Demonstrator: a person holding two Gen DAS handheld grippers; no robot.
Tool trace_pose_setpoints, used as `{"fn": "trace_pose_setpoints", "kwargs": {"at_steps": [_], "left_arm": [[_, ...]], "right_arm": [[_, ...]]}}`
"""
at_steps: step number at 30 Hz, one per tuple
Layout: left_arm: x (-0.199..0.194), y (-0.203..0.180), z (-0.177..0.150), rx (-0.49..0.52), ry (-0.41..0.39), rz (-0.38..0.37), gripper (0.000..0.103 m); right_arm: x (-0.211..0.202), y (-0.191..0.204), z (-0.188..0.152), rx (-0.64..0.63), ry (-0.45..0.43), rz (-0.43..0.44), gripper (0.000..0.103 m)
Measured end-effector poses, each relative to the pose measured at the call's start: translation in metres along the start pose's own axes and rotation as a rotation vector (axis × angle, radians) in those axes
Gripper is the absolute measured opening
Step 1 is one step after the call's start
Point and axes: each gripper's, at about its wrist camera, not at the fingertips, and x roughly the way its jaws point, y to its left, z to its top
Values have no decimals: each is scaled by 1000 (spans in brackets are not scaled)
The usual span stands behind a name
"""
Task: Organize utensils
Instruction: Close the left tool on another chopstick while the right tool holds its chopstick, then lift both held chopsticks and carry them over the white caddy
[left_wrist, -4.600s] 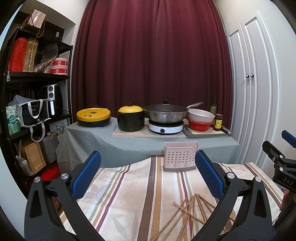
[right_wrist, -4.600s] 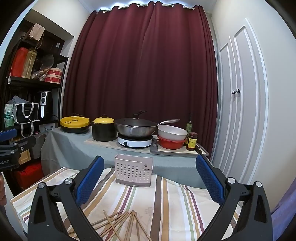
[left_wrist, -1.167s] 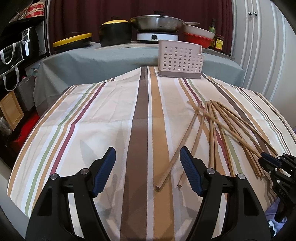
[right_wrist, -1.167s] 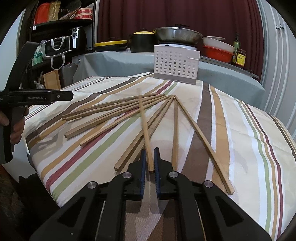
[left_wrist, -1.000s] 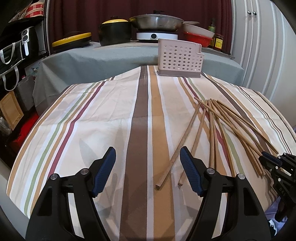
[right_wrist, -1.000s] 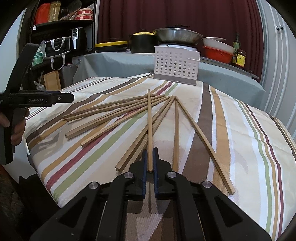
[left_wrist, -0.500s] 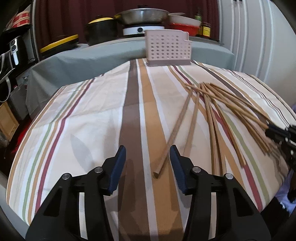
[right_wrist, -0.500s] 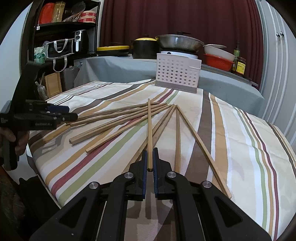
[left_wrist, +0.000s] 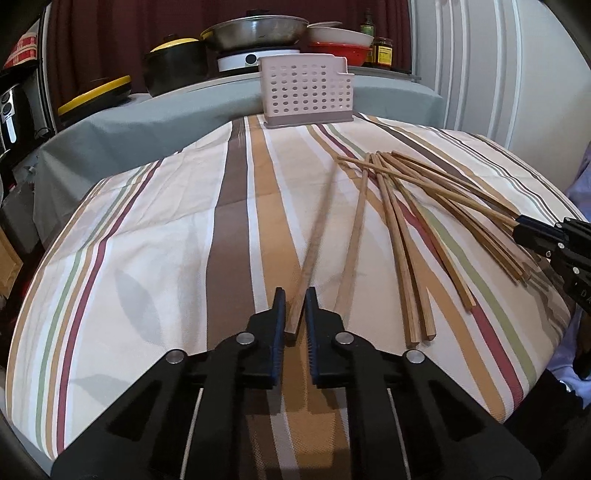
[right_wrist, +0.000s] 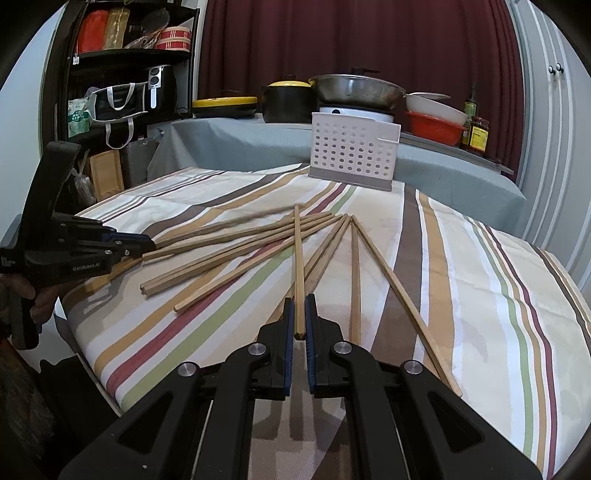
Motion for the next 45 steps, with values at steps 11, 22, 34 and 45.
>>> {"fn": "trace_pose_setpoints", "kwargs": {"at_steps": [11, 22, 34, 45], "left_arm": [[-17, 4, 8, -28, -56, 17, 6], [-52, 11, 31, -86, -150, 6, 6], [-111, 27, 66, -143, -293, 32, 6], [-139, 40, 102, -170, -309, 47, 6]], "right_arm": [[-15, -2, 10, 8, -77, -19, 6], [-37, -1, 38, 4, -166, -36, 6], [-61, 3, 78, -4, -270, -39, 6], [-62, -7, 112, 9, -307, -47, 6]]}}
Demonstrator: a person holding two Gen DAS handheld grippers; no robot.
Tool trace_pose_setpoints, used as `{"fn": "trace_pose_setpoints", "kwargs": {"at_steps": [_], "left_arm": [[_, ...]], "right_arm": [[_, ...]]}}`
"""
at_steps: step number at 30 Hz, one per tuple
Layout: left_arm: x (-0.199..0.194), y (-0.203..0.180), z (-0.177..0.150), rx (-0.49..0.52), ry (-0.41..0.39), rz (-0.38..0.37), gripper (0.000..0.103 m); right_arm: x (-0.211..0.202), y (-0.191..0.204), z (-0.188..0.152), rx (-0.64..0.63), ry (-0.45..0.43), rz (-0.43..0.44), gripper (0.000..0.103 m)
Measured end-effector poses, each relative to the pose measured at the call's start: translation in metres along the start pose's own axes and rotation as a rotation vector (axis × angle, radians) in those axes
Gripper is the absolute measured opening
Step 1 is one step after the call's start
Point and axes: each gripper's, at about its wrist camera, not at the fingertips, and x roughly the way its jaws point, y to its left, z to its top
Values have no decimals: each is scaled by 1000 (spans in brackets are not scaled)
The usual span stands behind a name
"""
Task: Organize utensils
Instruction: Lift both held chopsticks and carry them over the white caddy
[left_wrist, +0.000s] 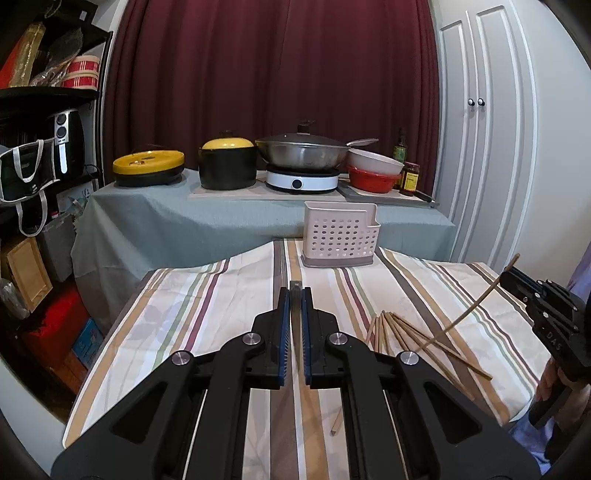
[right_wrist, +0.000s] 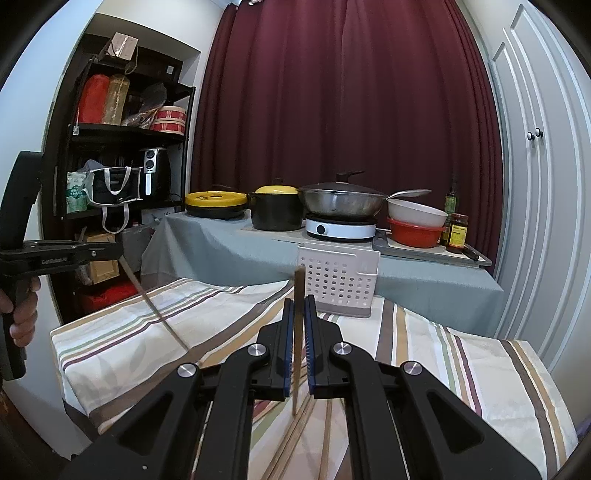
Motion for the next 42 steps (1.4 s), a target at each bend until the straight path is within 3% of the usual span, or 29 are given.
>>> {"fn": "trace_pose_setpoints", "kwargs": {"at_steps": [8, 19, 28, 42], "left_arm": [[11, 1, 14, 1, 28, -8, 6], [45, -3, 52, 18, -22, -2, 6], [88, -8, 118, 6, -110, -43, 6], [180, -34, 240, 14, -259, -41, 6]], "right_arm": [[16, -2, 8, 5, 1, 0, 6], [45, -19, 38, 24, -50, 25, 6], [93, -45, 88, -39, -135, -1, 6], [184, -99, 163, -55, -257, -48, 6]]}}
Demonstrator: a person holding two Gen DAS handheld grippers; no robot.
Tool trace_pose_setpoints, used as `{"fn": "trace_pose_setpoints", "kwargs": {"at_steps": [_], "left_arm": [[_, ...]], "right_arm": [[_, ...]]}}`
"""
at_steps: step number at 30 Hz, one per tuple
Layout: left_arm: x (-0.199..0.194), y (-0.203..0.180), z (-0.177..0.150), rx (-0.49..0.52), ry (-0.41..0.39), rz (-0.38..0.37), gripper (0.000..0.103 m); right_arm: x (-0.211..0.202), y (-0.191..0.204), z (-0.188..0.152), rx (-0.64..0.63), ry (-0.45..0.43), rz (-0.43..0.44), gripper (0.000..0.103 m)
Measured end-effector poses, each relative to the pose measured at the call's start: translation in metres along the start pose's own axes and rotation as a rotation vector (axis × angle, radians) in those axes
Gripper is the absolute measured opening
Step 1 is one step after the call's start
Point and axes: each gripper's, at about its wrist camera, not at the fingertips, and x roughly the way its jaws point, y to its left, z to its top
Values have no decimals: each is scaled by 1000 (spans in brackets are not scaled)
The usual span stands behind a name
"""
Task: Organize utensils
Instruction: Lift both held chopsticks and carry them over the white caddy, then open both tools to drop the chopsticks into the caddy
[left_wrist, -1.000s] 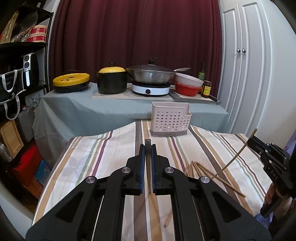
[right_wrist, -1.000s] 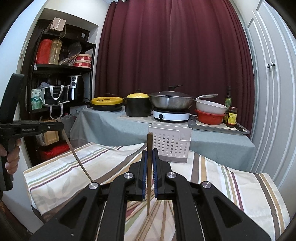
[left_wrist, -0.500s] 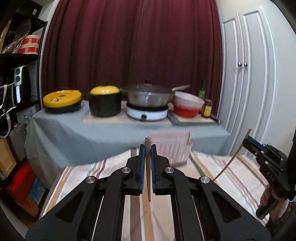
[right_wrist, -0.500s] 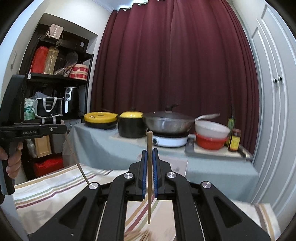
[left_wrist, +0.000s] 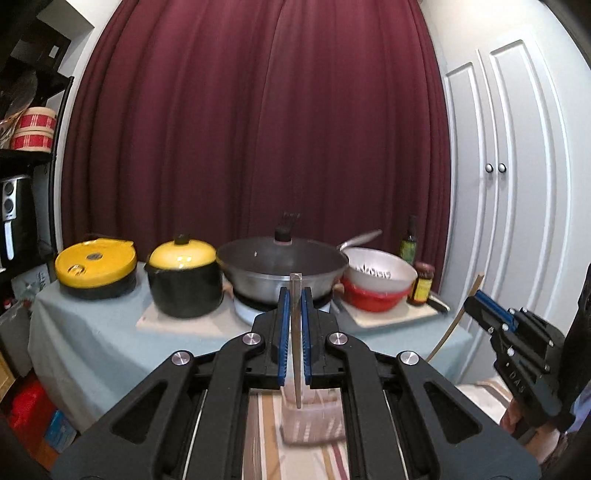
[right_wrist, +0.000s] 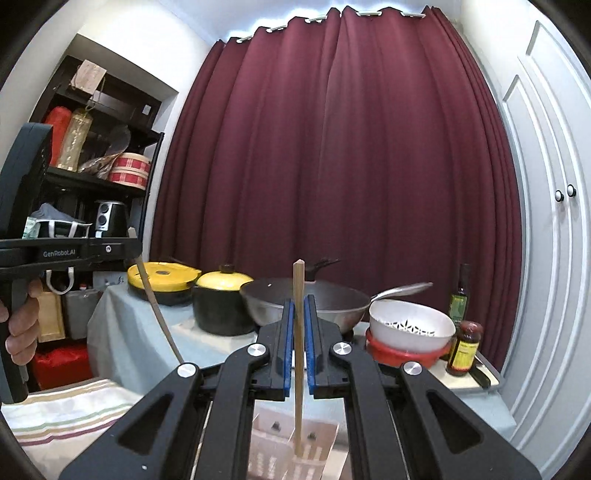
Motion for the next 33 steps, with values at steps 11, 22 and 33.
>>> {"fn": "trace_pose_setpoints", "kwargs": {"at_steps": [11, 22, 33], "left_arm": [[87, -10, -45, 32, 114, -4, 6], [101, -17, -91, 72, 185, 17, 18], [59, -8, -116, 66, 223, 37, 61]], "right_arm": [[66, -24, -58, 88, 154, 6, 6], [70, -23, -87, 107, 230, -8, 22], [18, -26, -92, 126, 292, -66, 69]]}}
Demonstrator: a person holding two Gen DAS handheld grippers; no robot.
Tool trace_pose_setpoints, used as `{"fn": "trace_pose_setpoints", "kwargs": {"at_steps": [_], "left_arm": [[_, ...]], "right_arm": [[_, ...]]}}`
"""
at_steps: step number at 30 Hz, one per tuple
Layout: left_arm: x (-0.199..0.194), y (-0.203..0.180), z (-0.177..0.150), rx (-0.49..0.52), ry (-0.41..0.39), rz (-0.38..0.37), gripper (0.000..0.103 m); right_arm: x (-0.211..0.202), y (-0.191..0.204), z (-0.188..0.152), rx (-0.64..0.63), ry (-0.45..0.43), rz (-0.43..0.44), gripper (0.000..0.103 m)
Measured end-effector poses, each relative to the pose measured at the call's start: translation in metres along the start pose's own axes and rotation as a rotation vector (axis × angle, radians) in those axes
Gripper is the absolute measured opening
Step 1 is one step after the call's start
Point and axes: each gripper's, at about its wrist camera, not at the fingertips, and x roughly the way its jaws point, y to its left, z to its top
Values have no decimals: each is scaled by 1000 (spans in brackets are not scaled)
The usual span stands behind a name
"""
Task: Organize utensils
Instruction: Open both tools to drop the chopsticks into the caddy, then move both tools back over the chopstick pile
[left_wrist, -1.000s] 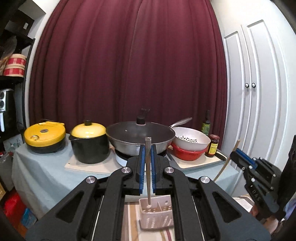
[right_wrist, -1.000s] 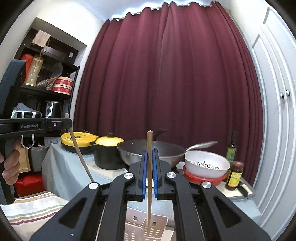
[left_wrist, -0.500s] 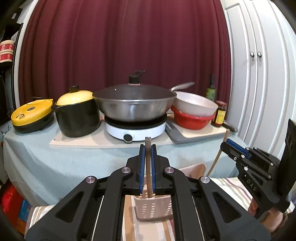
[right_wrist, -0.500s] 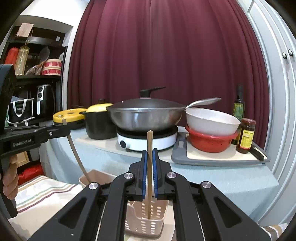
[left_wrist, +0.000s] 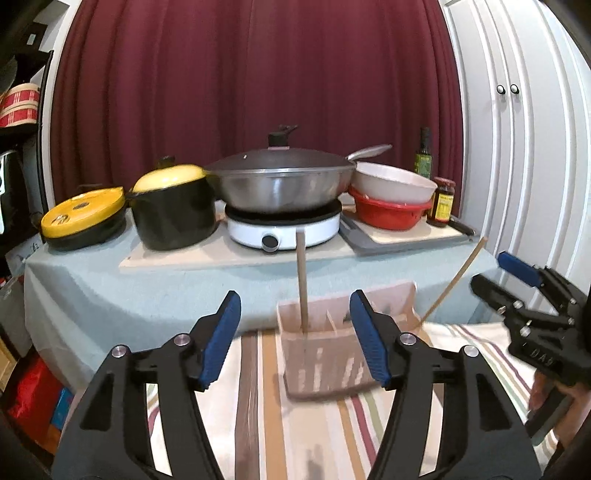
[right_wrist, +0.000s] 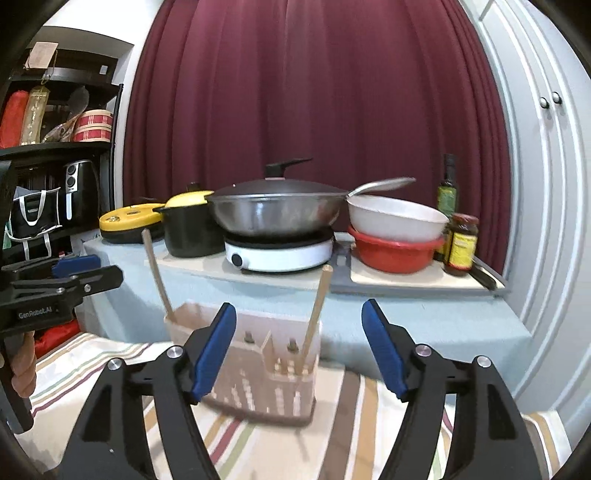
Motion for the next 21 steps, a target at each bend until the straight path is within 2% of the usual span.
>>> {"fn": "trace_pose_setpoints", "kwargs": {"at_steps": [8, 17, 21], "left_arm": [[-44, 11, -51, -33, 78, -3, 63], [-102, 15, -117, -41, 124, 27, 63], [-123, 19, -146, -60, 159, 26, 63]], "right_arm": [[-57, -1, -34, 19, 57, -8, 69], [-122, 13, -89, 17, 125, -21, 69], [-148, 18, -117, 23, 169, -30, 64]]}}
